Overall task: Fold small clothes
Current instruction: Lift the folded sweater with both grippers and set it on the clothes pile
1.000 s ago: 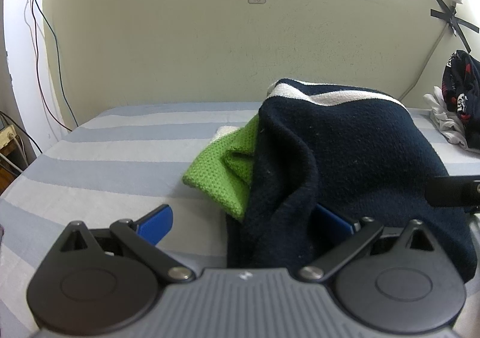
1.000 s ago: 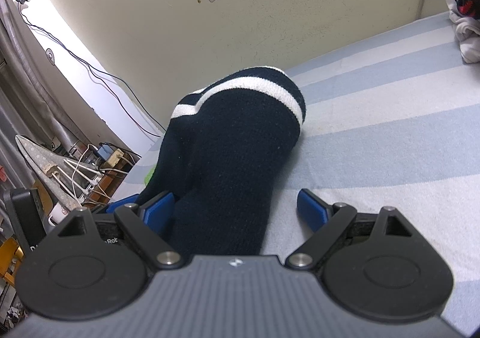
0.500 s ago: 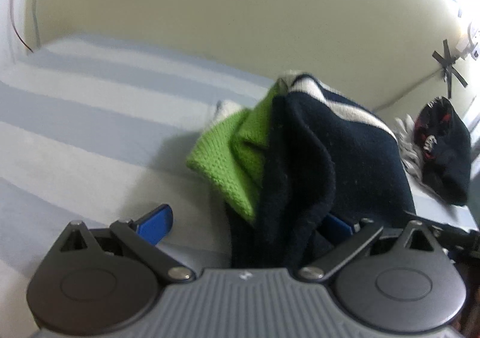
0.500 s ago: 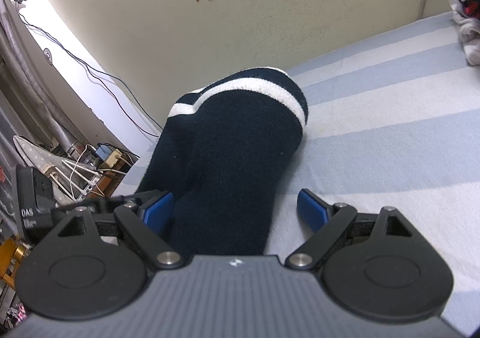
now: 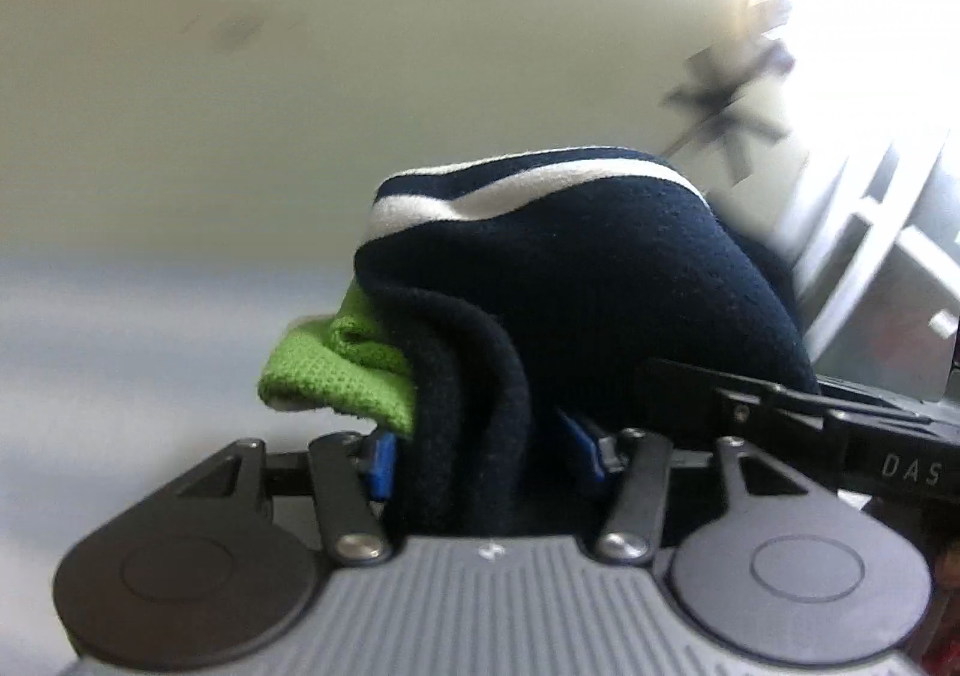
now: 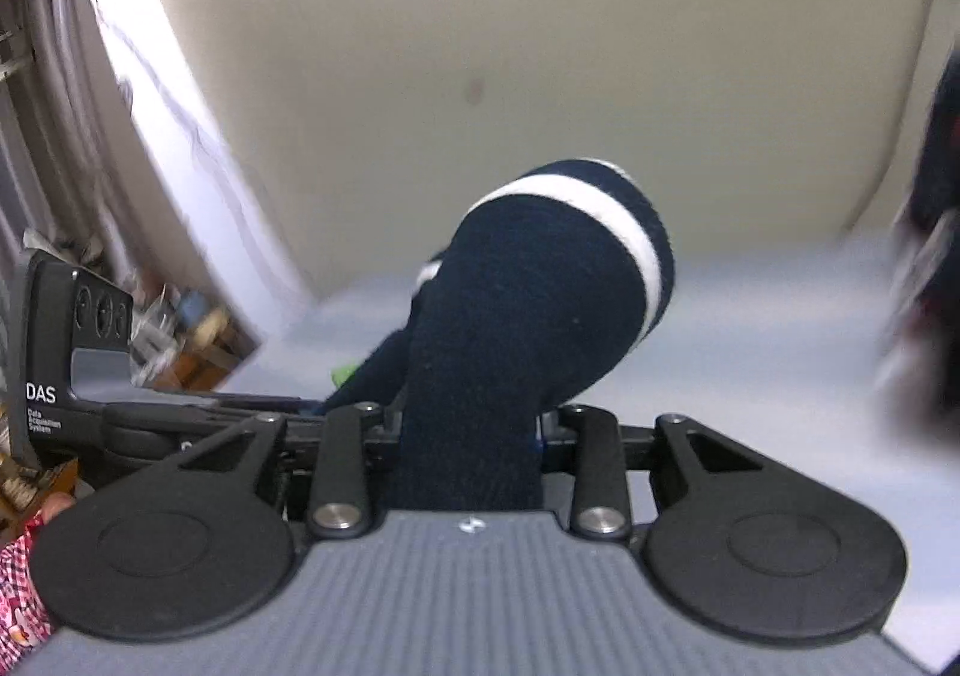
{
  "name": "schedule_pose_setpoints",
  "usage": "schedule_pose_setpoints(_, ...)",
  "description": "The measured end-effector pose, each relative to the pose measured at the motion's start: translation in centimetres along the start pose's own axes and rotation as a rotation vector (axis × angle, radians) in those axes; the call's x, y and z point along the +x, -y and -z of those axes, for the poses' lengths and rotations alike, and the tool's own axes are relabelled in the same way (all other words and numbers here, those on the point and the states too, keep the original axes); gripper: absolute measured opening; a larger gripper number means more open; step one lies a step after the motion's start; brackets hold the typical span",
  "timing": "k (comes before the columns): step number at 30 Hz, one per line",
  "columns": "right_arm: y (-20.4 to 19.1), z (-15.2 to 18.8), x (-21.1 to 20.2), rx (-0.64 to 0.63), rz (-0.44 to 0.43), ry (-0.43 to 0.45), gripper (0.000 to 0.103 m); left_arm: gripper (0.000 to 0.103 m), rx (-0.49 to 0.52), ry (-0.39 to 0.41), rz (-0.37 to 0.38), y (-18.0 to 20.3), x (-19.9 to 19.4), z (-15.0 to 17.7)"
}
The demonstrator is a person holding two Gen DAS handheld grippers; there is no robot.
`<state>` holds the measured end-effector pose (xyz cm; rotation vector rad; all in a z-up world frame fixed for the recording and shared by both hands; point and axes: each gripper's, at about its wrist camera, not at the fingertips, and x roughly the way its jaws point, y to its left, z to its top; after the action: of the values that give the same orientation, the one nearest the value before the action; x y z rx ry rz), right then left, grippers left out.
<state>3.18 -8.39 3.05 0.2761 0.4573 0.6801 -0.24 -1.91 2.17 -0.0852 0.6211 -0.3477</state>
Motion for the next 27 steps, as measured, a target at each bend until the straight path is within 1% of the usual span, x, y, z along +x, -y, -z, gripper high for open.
schedule_pose_setpoints(2, 2.1, -3.0, -3.2, -0.02, 0.044, 0.094, 0.036, 0.05, 0.059, 0.054, 0.049, 3.6, 1.3, -3.4)
schedule_pose_setpoints(4, 4.8, -5.4, -6.2, -0.037, 0.097, 0.186, 0.036, 0.052, 0.119, 0.091, 0.091, 7.5, 3.4, -6.4)
schedule_pose_setpoints(5, 6.5, -6.5, -7.5, -0.027, 0.127, 0.221, 0.036, 0.052, 0.14, 0.094, 0.11, 9.4, 5.0, -7.8)
schedule_pose_setpoints(7, 10.4, -8.0, -9.1, 0.029, 0.175, 0.258, 0.036, 0.053, 0.162, 0.076, 0.134, 12.5, 8.7, -9.8)
schedule_pose_setpoints(8, 12.6, -8.6, -9.5, 0.068, 0.193, 0.261, 0.037, 0.053, 0.17, 0.056, 0.136, 13.8, 11.0, -10.5)
schedule_pose_setpoints(10, 17.8, -9.1, -9.1, 0.173, 0.239, 0.239, 0.037, 0.057, 0.177, -0.021, 0.115, 15.9, 16.6, -11.2)
schedule_pose_setpoints(12, 23.9, -8.6, -7.2, 0.351, 0.306, 0.159, 0.038, 0.057, 0.166, -0.136, 0.048, 16.9, 22.8, -11.1)
schedule_pose_setpoints(13, 26.7, -7.7, -6.1, 0.445, 0.322, 0.125, 0.038, 0.066, 0.15, -0.201, 0.013, 17.0, 25.7, -10.7)
schedule_pose_setpoints(14, 29.3, -6.7, -5.3, 0.518, 0.303, 0.126, 0.036, 0.073, 0.117, -0.222, 0.008, 16.7, 27.5, -10.4)
schedule_pose_setpoints(15, 30.6, -6.0, -5.1, 0.545, 0.274, 0.157, 0.036, 0.084, 0.083, -0.199, 0.006, 16.3, 28.1, -10.3)
schedule_pose_setpoints(16, 31.1, -5.9, -5.1, 0.55, 0.263, 0.183, 0.035, 0.085, 0.08, -0.193, 0.015, 16.2, 28.3, -10.4)
schedule_pose_setpoints(17, 30.8, -6.0, -5.1, 0.534, 0.274, 0.187, 0.036, 0.086, 0.093, -0.19, 0.02, 16.2, 28.3, -10.4)
schedule_pose_setpoints(18, 30.4, -6.1, -4.9, 0.504, 0.287, 0.188, 0.036, 0.093, 0.116, -0.183, 0.007, 16.2, 28.0, -10.4)
schedule_pose_setpoints(19, 29.6, -6.1, -4.5, 0.479, 0.294, 0.194, 0.037, 0.099, 0.147, -0.167, -0.022, 16.4, 27.5, -10.3)
schedule_pose_setpoints(20, 29.2, -6.0, -4.5, 0.467, 0.296, 0.205, 0.04, 0.099, 0.167, -0.15, -0.037, 16.7, 27.2, -10.3)
schedule_pose_setpoints(21, 28.8, -5.9, -4.9, 0.47, 0.296, 0.215, 0.042, 0.099, 0.18, -0.131, -0.04, 16.7, 26.3, -10.3)
schedule_pose_setpoints(22, 28.2, -5.8, -5.3, 0.475, 0.304, 0.227, 0.046, 0.099, 0.18, -0.111, -0.037, 16.5, 25.4, -10.2)
schedule_pose_setpoints(23, 27.6, -5.7, -6.0, 0.473, 0.319, 0.253, 0.055, 0.1, 0.172, -0.089, -0.032, 16.4, 24.5, -10.2)
schedule_pose_setpoints(24, 26.3, -5.5, -7.0, 0.454, 0.359, 0.292, 0.063, 0.103, 0.164, -0.071, -0.028, 15.9, 23.1, -9.7)
schedule_pose_setpoints(25, 24.7, -5.3, -8.0, 0.419, 0.417, 0.342, 0.08, 0.103, 0.161, -0.059, -0.027, 15.3, 21.7, -9.2)
schedule_pose_setpoints(26, 23.0, -4.7, -9.0, 0.37, 0.473, 0.399, 0.087, 0.103, 0.167, -0.053, -0.032, 14.6, 20.7, -8.6)
schedule_pose_setpoints(27, 21.2, -3.9, -10.0, 0.318, 0.521, 0.442, 0.087, 0.103, 0.18, -0.048, -0.044, 14.5, 19.8, -7.7)
